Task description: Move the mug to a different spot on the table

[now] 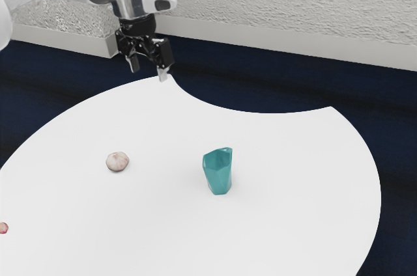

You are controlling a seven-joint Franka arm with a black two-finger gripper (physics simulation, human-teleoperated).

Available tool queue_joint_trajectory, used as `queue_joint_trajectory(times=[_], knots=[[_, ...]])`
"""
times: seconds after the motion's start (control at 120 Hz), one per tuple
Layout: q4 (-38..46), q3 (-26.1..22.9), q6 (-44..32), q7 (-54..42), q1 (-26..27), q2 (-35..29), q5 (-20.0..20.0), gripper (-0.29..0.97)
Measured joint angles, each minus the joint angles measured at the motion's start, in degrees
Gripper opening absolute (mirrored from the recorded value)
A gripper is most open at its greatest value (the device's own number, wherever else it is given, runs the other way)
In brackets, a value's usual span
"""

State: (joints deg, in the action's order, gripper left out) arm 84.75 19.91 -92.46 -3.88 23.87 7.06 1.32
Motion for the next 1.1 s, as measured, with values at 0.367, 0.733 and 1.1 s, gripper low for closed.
queue_joint_trajectory(times=[0.367, 0.733, 1.1], knots=[[-2.38, -0.92, -9.56, 1.14, -0.36, 14.00, 3.12, 0.68], [-3.79, -4.55, -15.43, 10.24, -0.30, 24.28, 8.61, 0.68], [-3.96, -4.59, -17.86, 20.44, -0.31, 29.44, 11.78, 0.68]])
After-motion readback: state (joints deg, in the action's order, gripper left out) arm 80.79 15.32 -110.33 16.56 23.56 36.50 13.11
